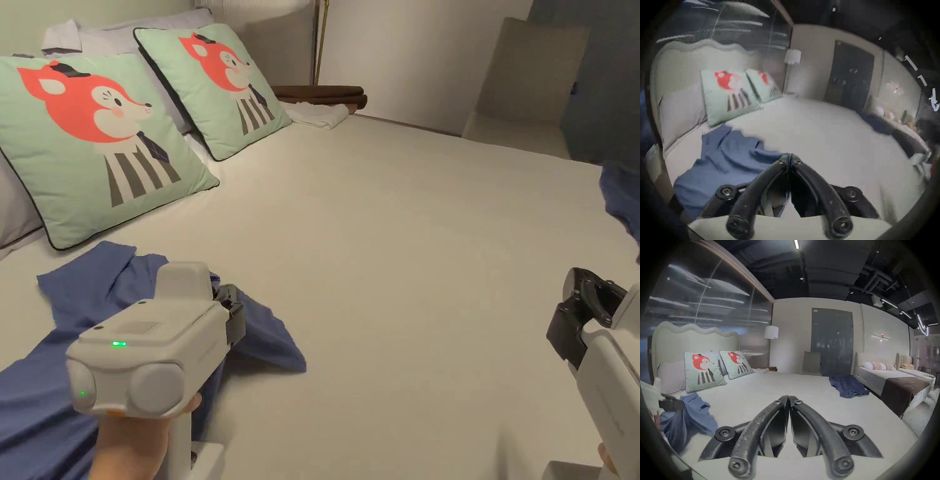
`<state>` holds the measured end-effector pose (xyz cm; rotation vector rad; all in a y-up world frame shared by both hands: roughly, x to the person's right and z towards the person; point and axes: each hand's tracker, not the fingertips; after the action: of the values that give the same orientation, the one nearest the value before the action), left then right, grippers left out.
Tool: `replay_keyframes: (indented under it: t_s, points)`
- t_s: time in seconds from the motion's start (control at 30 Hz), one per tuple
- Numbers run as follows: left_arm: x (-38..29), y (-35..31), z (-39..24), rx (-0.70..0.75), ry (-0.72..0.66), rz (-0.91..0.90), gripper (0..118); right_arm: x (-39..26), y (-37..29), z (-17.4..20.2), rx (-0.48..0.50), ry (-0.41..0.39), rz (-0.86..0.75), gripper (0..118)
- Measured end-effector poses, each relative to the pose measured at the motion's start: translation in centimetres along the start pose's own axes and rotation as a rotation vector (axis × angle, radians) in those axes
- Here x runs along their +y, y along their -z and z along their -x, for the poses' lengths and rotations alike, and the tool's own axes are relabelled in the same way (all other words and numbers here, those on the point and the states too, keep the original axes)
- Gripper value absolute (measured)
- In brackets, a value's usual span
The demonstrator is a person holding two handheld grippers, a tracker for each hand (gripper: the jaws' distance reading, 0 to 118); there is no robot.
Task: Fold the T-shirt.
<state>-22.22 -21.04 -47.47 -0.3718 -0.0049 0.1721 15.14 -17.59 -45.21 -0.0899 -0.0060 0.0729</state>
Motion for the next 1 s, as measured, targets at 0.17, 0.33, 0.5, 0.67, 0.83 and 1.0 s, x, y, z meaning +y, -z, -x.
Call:
replay_keyframes:
  t_s: [0.17,0.33,0.5,0.67,0.83,1.0]
  points:
    - [4.8,-3.4,-8.3,-0.272,0.044,-0.183,0,1.0,-3.7,-4.5,-0.087,0.022,-0.048,0]
    - [6.4,-5.4,-17.9,-0.57,0.083,-0.261,0,1.6,-7.6,-9.1,-0.192,0.034,-0.077,0]
    - [2.7,-4.9,-27.0,-0.752,0.127,-0.128,0,1.3,-11.1,-13.3,-0.296,0.043,-0.088,0]
    - [-7.3,-3.2,-32.8,-0.811,0.237,0.155,0,0.2,-14.0,-16.2,-0.361,0.049,-0.068,0]
    - [-17.8,-1.4,-34.1,-0.775,0.263,0.51,0,-1.4,-15.4,-17.5,-0.391,0.076,-0.036,0]
    - [-21.1,-1.0,-32.3,-0.783,0.26,0.548,0,-2.5,-15.4,-17.5,-0.384,0.084,0.001,0]
